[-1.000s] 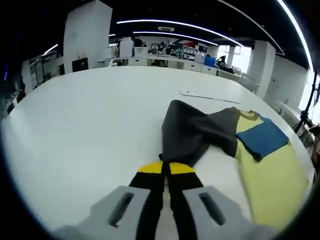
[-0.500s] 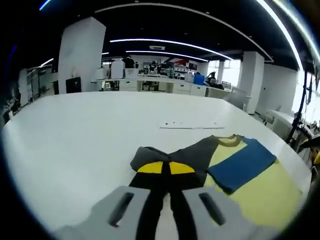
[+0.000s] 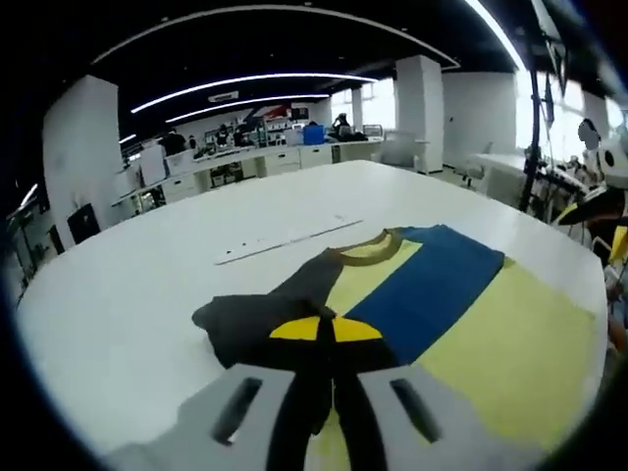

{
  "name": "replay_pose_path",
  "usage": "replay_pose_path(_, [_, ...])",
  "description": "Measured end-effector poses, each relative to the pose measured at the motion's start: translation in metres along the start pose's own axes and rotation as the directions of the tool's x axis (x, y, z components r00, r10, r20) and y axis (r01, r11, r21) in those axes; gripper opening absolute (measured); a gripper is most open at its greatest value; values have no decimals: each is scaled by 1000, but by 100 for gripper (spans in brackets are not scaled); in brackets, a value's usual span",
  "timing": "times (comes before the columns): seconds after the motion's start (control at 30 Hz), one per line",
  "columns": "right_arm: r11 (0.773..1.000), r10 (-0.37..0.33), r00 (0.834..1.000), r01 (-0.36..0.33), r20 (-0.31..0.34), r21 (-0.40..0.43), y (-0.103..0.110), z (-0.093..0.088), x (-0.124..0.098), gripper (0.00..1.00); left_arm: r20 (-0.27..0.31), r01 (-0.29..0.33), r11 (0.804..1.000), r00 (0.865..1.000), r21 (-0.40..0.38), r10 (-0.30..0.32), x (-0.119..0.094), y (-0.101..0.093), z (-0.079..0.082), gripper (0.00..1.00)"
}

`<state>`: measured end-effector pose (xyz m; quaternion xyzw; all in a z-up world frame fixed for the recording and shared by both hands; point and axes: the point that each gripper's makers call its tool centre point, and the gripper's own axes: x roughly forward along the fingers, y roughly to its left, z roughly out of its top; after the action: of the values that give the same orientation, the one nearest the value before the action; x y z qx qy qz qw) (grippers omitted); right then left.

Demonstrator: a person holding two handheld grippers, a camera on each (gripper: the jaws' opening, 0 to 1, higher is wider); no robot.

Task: Fold the garment on the visible template until the final outline fits inside the template.

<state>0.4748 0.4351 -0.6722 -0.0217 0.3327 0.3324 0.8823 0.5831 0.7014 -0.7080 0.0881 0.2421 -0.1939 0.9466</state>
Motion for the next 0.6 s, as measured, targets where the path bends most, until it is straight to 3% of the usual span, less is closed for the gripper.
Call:
replay_pose_path(0.1, [1000, -1, 1000, 1, -5, 7, 0, -2, 0, 98, -31, 14, 999, 999, 32, -13, 8, -9, -9, 0])
replay_pose_path(0.37, [1000, 8, 1000, -8, -10, 2, 2, -4, 1, 98, -99, 59, 998, 993, 21, -57, 18, -25, -34, 0])
replay_pose_path(0.47, [1000, 11, 1000, -11, -6, -2, 3, -3, 1, 99, -79, 83, 996, 993, -24, -85, 19, -32, -38, 3])
replay_pose_path(0.6, [1000, 8, 1000, -8, -7, -1, 1, -4, 0, 99, -87, 79, 997, 993, -9, -80, 16, -34, -43, 6])
